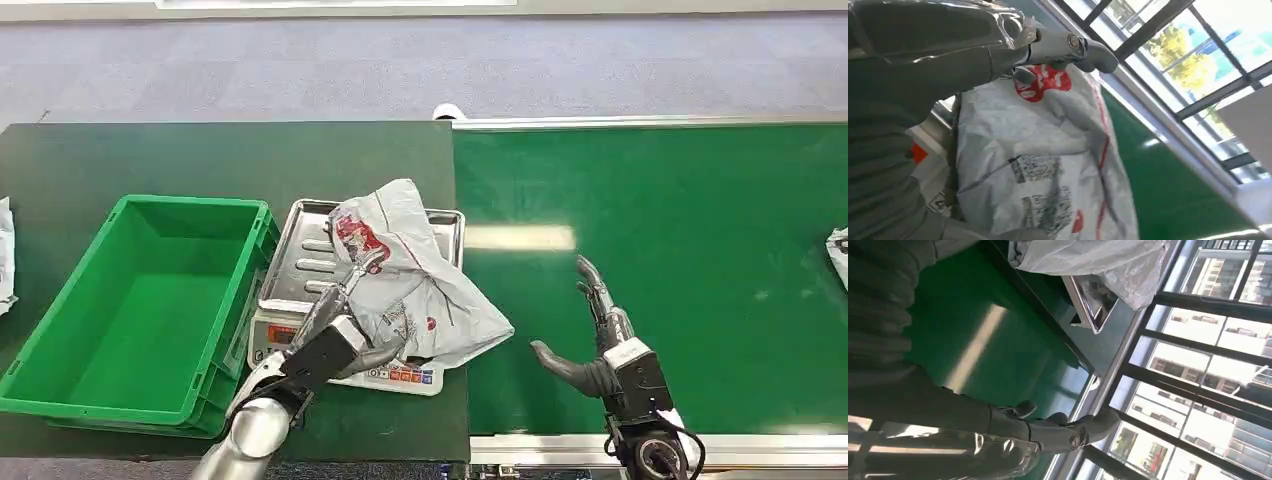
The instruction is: Moved the parcel from conveyor to table for the left to box.
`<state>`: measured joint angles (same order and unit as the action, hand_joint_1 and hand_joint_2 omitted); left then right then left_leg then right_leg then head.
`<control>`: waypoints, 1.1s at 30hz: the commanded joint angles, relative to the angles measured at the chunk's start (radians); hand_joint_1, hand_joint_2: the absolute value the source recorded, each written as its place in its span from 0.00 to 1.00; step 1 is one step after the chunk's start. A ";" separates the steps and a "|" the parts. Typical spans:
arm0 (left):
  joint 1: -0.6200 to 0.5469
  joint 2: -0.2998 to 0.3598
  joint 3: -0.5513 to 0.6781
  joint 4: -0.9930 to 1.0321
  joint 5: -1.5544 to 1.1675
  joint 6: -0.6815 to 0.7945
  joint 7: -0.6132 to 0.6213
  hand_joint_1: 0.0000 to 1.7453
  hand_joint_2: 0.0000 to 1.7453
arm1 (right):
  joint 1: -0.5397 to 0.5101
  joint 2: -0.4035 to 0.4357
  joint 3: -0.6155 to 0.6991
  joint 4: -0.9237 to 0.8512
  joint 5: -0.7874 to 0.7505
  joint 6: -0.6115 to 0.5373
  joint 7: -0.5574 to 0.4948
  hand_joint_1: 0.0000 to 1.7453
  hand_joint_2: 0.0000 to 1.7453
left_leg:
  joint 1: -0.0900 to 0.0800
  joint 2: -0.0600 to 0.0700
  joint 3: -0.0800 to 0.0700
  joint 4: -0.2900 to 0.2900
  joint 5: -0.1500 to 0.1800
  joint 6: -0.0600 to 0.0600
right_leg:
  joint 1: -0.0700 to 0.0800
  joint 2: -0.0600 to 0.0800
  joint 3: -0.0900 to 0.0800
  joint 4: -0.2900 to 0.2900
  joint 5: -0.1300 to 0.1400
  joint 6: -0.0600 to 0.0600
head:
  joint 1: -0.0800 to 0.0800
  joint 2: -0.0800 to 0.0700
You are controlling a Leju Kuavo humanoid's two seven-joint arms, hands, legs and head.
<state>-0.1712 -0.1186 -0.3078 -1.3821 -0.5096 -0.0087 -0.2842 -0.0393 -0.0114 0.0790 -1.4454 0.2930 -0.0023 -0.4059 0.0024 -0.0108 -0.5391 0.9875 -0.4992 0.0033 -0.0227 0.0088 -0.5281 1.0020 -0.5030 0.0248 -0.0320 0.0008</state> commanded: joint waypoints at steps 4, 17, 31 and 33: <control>-0.015 0.025 -0.074 0.173 -0.119 -0.067 0.049 0.00 1.00 | -0.043 0.013 0.013 0.058 0.036 0.000 0.016 0.00 1.00 | 0.001 0.002 0.001 -0.002 0.001 0.000 | 0.001 0.001 0.001 -0.002 0.002 -0.002 | 0.000 0.000; -0.006 0.022 -0.043 0.140 -0.058 -0.063 0.009 1.00 1.00 | -0.062 0.013 0.018 0.074 0.040 -0.007 0.022 0.00 1.00 | 0.000 0.002 0.000 0.000 0.001 0.000 | 0.001 0.001 0.000 -0.001 0.001 -0.001 | 0.000 0.000; 0.040 0.012 0.001 0.065 0.002 0.103 -0.097 1.00 1.00 | -0.052 0.010 0.019 0.073 0.035 -0.035 0.010 0.00 1.00 | 0.001 0.002 -0.001 -0.001 0.001 -0.001 | 0.001 0.000 0.000 -0.002 0.002 -0.002 | 0.000 0.000; 0.042 0.012 0.007 0.048 0.019 0.129 -0.122 1.00 1.00 | -0.055 0.008 0.020 0.074 0.032 -0.034 0.008 0.00 1.00 | 0.001 0.002 -0.001 -0.001 0.001 -0.001 | 0.001 0.001 -0.001 -0.001 0.002 -0.002 | 0.000 0.000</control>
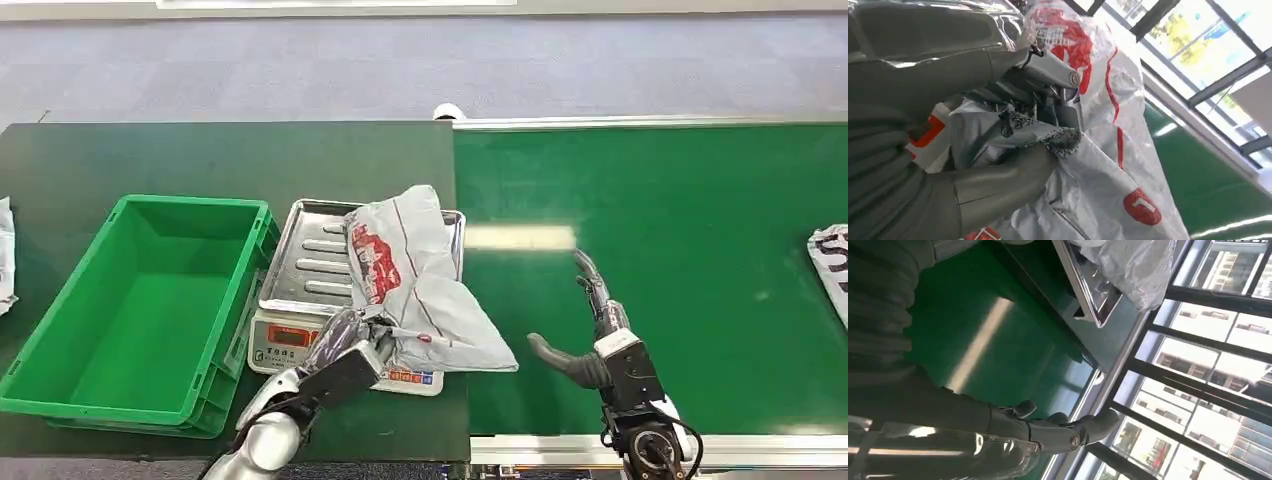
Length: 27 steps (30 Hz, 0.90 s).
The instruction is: Moved the parcel from conveyor to table for the left to box.
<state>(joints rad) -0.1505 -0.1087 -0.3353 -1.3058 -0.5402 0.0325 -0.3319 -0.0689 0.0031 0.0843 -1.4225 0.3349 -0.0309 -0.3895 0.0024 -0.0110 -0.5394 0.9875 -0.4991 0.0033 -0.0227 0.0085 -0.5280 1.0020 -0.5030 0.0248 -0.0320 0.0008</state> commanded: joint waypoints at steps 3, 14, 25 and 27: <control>0.040 -0.005 0.055 -0.104 0.137 0.179 -0.182 1.00 1.00 | -0.036 -0.011 0.017 0.064 -0.019 -0.004 -0.016 0.00 1.00 | 0.001 0.003 -0.001 0.000 0.000 0.000 | 0.001 0.001 -0.002 -0.001 0.002 -0.001 | 0.000 0.000; 0.061 0.007 0.091 -0.315 0.367 0.557 -0.366 1.00 1.00 | -0.058 -0.029 0.038 0.099 -0.063 -0.026 -0.032 0.00 1.00 | 0.002 0.003 -0.002 0.000 0.001 -0.001 | 0.002 0.001 -0.001 -0.001 0.002 -0.002 | 0.000 0.000; 0.135 -0.042 0.328 -0.501 0.389 0.666 -0.366 1.00 1.00 | -0.006 -0.026 0.044 0.058 -0.061 -0.042 -0.028 0.00 1.00 | 0.002 0.005 -0.001 0.000 0.000 -0.001 | 0.002 0.003 -0.002 -0.001 0.002 -0.002 | 0.000 0.000; 0.139 -0.066 0.391 -0.532 0.404 0.666 -0.366 1.00 1.00 | -0.011 -0.027 0.049 0.063 -0.060 -0.044 -0.028 0.00 1.00 | 0.002 0.004 -0.002 0.000 0.001 -0.001 | 0.003 0.002 -0.002 -0.002 0.002 -0.003 | 0.000 0.000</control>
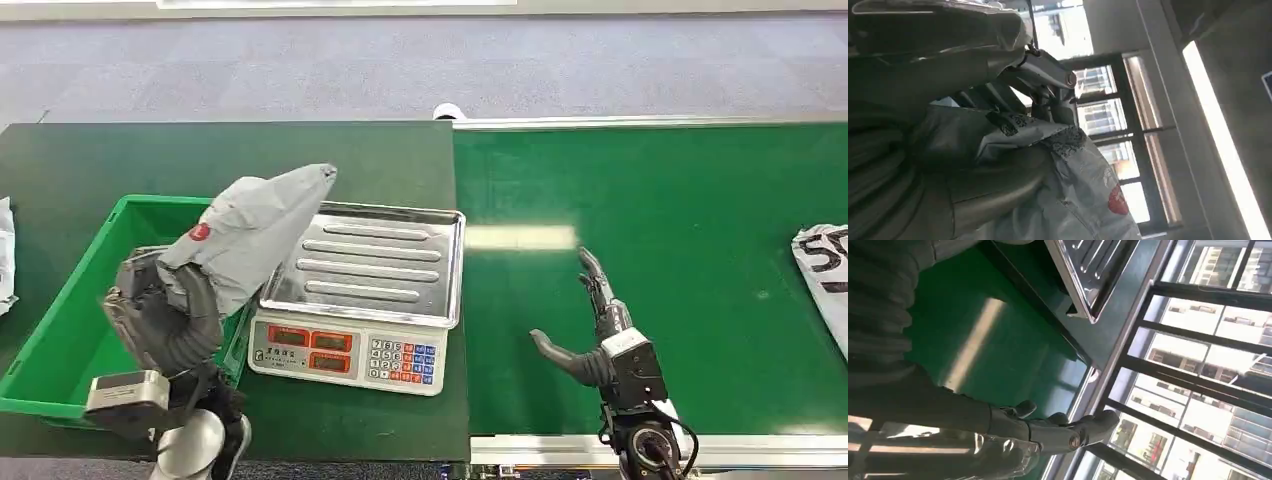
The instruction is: Moved the parcel from conveyor to table for the left to box.
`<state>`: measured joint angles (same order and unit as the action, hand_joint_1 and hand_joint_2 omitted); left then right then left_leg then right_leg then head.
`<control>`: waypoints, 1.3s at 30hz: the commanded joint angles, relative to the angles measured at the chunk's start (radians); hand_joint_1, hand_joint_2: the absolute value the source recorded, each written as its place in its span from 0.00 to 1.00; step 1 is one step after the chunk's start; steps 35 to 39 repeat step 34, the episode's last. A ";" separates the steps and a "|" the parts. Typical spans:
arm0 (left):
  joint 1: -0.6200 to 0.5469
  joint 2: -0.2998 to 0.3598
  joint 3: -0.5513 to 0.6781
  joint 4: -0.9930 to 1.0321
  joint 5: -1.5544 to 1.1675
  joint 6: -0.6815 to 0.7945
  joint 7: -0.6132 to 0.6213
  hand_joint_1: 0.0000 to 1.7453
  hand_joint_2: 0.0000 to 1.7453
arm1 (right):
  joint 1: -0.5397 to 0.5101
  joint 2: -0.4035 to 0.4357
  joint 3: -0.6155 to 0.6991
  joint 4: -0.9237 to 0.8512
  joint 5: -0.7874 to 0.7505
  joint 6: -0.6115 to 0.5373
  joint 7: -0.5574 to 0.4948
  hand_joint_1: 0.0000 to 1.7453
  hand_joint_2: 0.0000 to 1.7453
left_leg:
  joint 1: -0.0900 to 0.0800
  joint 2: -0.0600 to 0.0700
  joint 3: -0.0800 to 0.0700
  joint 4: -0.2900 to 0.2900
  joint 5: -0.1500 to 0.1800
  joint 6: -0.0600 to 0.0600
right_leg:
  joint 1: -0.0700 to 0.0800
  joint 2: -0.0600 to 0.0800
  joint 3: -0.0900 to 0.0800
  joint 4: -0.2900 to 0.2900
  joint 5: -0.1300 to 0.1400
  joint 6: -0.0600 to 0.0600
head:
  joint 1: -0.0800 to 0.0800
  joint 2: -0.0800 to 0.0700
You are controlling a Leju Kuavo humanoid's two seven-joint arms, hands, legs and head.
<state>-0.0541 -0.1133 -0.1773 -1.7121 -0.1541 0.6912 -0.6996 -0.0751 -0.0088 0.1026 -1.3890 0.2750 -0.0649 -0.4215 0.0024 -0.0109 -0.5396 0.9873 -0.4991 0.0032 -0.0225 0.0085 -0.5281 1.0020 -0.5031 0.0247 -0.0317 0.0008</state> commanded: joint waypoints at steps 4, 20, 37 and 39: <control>0.043 -0.082 0.311 -0.120 0.036 0.007 0.001 1.00 1.00 | -0.020 -0.014 0.035 0.035 0.004 -0.013 0.009 0.00 1.00 | 0.002 0.004 -0.002 0.000 0.001 -0.001 | 0.002 0.002 -0.002 -0.001 0.003 -0.002 | 0.000 0.000; 0.034 -0.034 0.145 0.178 -0.076 -0.075 0.122 0.00 1.00 | -0.037 -0.010 0.042 0.073 0.046 -0.014 0.039 0.00 1.00 | 0.001 0.001 0.000 -0.001 0.001 0.000 | 0.001 0.000 0.000 -0.002 0.002 -0.001 | 0.000 0.000; 0.051 -0.065 0.202 0.020 0.180 -0.115 0.001 0.00 0.00 | -0.041 -0.003 0.042 0.057 0.031 -0.022 0.015 0.00 1.00 | 0.001 0.002 -0.001 0.000 0.001 0.000 | 0.001 0.001 -0.002 0.000 0.001 -0.001 | 0.000 0.000; 0.051 -0.065 0.202 0.020 0.180 -0.115 0.001 0.00 0.00 | -0.041 -0.003 0.042 0.057 0.031 -0.022 0.015 0.00 1.00 | 0.001 0.002 -0.001 0.000 0.001 0.000 | 0.001 0.001 -0.002 0.000 0.001 -0.001 | 0.000 0.000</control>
